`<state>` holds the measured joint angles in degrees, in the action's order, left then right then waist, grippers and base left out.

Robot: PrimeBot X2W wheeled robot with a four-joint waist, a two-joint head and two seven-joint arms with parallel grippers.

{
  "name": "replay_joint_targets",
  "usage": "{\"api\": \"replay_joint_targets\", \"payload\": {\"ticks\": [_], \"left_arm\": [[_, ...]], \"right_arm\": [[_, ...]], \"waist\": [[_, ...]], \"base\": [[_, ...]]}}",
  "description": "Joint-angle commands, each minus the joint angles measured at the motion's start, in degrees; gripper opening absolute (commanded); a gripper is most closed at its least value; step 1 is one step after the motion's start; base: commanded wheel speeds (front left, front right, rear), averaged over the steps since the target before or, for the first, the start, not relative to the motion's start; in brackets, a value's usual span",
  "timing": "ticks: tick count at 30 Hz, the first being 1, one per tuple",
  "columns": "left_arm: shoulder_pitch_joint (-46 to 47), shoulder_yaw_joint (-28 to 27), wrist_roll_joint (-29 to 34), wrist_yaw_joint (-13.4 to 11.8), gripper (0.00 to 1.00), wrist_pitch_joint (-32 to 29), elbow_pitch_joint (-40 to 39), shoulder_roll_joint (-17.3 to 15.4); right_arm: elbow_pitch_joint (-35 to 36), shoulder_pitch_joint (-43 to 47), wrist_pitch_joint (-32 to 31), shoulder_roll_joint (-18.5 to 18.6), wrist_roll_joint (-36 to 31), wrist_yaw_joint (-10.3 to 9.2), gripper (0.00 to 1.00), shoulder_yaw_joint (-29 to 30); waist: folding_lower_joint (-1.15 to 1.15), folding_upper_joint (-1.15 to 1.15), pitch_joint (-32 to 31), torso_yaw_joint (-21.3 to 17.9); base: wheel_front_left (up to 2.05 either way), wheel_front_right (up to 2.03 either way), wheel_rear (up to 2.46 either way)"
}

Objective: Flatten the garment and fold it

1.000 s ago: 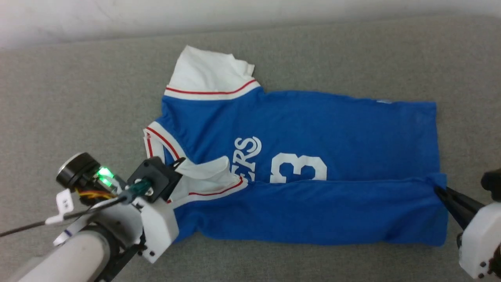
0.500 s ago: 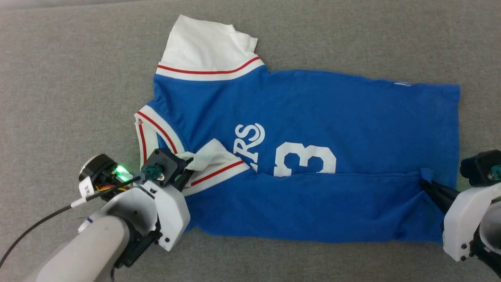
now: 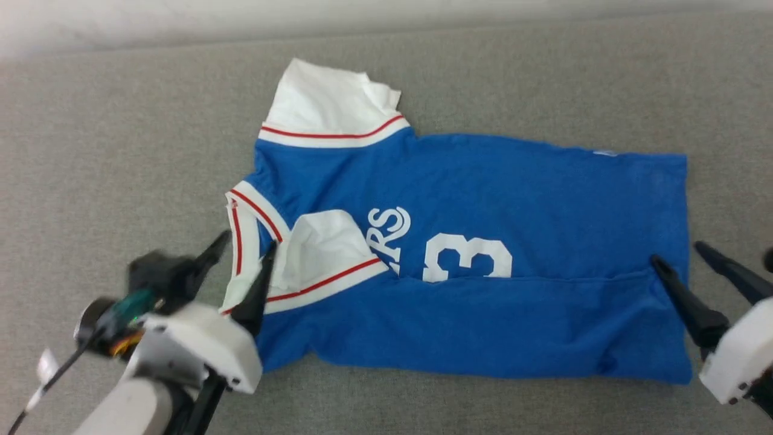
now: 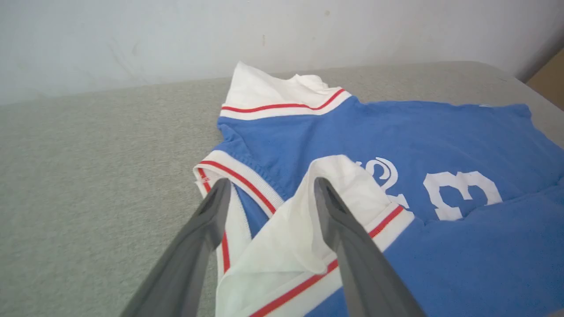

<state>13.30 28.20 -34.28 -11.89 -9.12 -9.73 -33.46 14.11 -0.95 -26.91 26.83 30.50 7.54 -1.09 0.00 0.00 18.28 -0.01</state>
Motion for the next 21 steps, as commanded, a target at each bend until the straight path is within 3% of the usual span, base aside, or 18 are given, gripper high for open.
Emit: {"api": "replay_joint_targets", "payload": {"ticks": [1, 5, 9, 12, 17, 21], "left_arm": [[-3.01, -1.65, -0.26, -2.03, 1.0, 2.04, -1.9, -0.14], [-10.93, -6.11, -0.27, -7.51, 1.0, 9.74, -8.16, 1.04], [-17.54, -8.95, -0.54, -9.15, 1.0, 19.41, -12.34, 3.91], [-21.76, -9.56, 2.1, -10.37, 1.0, 22.73, -12.24, 4.96], [-27.16, -9.07, 3.21, -10.48, 1.0, 23.82, -10.15, 7.85], [-28.22, -9.51, 3.44, -10.75, 1.0, 23.4, -8.51, 7.61]], "right_arm": [[1.62, 1.86, 1.5, -1.19, -1.03, -0.05, 1.0, 1.74], [6.32, 7.03, 7.82, -6.09, -6.94, -0.05, 1.0, 8.63], [9.33, 11.91, 16.26, -15.68, -13.96, -0.05, 1.0, 15.11], [10.35, 16.01, 21.66, -20.76, -19.1, -0.05, 1.0, 15.5], [8.22, 21.23, 28.25, -23.7, -23.5, -0.05, 1.0, 16.21], [6.74, 22.15, 30.59, -23.92, -22.84, -0.05, 1.0, 16.52]], "waist": [[0.0, 0.0, -4.5, -0.03], [0.0, 0.0, -7.7, 0.43], [0.0, 0.0, -9.78, 0.97], [0.0, 0.0, -11.35, 0.97], [0.0, 0.0, -13.47, 1.18], [0.0, 0.0, -13.72, 0.85]], "base": [[0.0, 0.0, 0.0], [0.0, 0.0, 0.0], [0.0, 0.0, 0.0], [0.0, 0.0, 0.0], [0.0, 0.0, 0.0], [0.0, 0.0, 0.0]]}}
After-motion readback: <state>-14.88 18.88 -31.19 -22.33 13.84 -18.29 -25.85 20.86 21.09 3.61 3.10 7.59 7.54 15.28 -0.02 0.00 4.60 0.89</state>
